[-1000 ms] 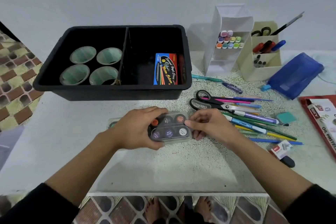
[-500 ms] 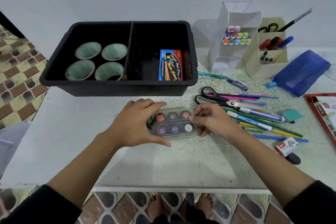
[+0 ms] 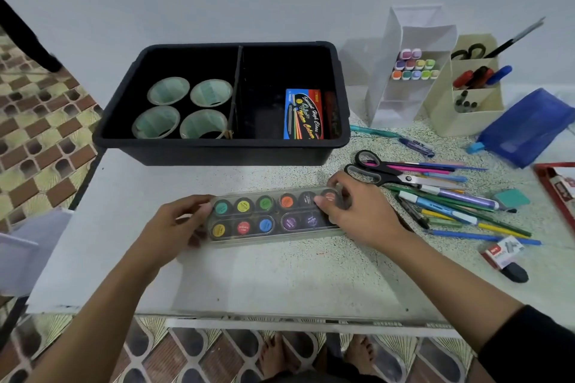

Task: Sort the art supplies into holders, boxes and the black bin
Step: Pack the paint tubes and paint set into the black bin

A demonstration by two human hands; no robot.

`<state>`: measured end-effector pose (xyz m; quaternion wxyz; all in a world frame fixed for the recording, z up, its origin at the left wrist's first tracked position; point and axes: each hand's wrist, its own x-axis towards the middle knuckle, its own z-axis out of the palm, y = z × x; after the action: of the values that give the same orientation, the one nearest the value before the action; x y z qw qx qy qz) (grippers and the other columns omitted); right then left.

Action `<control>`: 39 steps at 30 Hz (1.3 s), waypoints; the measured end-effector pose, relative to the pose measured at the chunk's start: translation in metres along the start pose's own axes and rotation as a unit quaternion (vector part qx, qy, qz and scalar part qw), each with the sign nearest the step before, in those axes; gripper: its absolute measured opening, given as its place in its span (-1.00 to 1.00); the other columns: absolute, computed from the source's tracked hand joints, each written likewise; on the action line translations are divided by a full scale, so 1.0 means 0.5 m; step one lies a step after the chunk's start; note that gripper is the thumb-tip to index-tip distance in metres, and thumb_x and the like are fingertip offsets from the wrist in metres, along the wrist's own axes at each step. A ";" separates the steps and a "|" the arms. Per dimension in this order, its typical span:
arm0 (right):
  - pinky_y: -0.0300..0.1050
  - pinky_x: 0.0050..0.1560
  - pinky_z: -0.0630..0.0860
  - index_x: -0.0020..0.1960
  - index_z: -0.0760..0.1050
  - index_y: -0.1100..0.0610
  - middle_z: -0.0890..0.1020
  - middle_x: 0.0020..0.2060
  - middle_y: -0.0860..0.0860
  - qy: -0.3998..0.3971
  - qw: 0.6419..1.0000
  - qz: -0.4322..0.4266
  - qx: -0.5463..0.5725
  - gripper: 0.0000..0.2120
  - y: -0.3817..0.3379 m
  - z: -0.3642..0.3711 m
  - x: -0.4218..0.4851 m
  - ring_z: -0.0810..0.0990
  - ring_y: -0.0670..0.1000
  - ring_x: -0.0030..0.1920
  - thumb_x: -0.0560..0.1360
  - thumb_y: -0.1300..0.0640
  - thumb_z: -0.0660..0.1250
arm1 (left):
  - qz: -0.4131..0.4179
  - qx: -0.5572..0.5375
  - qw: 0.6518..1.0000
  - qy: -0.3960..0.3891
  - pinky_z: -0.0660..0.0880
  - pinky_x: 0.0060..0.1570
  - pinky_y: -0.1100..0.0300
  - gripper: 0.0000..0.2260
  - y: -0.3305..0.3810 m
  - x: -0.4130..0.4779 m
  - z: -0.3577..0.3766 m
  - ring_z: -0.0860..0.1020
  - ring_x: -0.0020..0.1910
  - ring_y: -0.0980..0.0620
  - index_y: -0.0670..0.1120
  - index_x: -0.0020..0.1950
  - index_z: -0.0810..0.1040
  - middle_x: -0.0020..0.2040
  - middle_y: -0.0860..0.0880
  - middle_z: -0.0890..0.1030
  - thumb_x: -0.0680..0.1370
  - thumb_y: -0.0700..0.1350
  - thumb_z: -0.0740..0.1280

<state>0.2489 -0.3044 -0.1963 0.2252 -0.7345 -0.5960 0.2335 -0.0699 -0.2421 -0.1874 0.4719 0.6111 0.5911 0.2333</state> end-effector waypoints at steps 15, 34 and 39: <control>-0.17 -0.38 0.42 -0.09 0.46 0.06 0.56 -0.34 -0.02 0.041 0.992 0.082 0.086 -0.53 -0.021 -0.018 -0.005 0.53 -0.05 -0.32 0.29 -0.21 0.60 | 0.007 -0.071 0.990 0.121 0.56 -0.21 0.18 -0.97 0.001 -0.027 0.013 0.64 -0.31 0.13 -0.03 -0.15 0.74 -0.27 0.02 0.72 0.45 -0.12 0.55; -0.14 -0.46 0.41 -0.08 0.48 0.11 0.52 -0.38 -0.06 0.182 0.963 -0.149 -0.135 -0.69 -0.022 0.009 -0.032 0.52 0.07 -0.46 0.49 -0.11 0.47 | 0.157 0.118 0.958 0.211 0.48 -0.23 0.33 -0.71 -0.004 -0.021 0.051 0.56 -0.23 0.09 0.04 0.15 0.68 -0.18 0.04 0.60 0.44 -0.07 0.57; -0.16 -0.53 0.43 -0.18 0.58 0.12 0.58 -0.39 -0.04 0.218 0.945 -0.206 -0.133 -0.81 -0.013 0.009 -0.041 0.50 0.01 -0.51 0.47 0.06 0.53 | 0.112 0.121 0.981 0.098 0.54 -0.08 0.25 -0.63 -0.015 0.019 0.038 0.52 -0.04 0.08 0.00 0.33 0.60 0.08 0.00 0.47 0.52 -0.05 0.47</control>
<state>0.2371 -0.3231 -0.1944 0.2932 -0.6521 -0.6961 -0.0646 -0.0561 -0.2401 -0.2050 0.3050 0.7003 0.5861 0.2704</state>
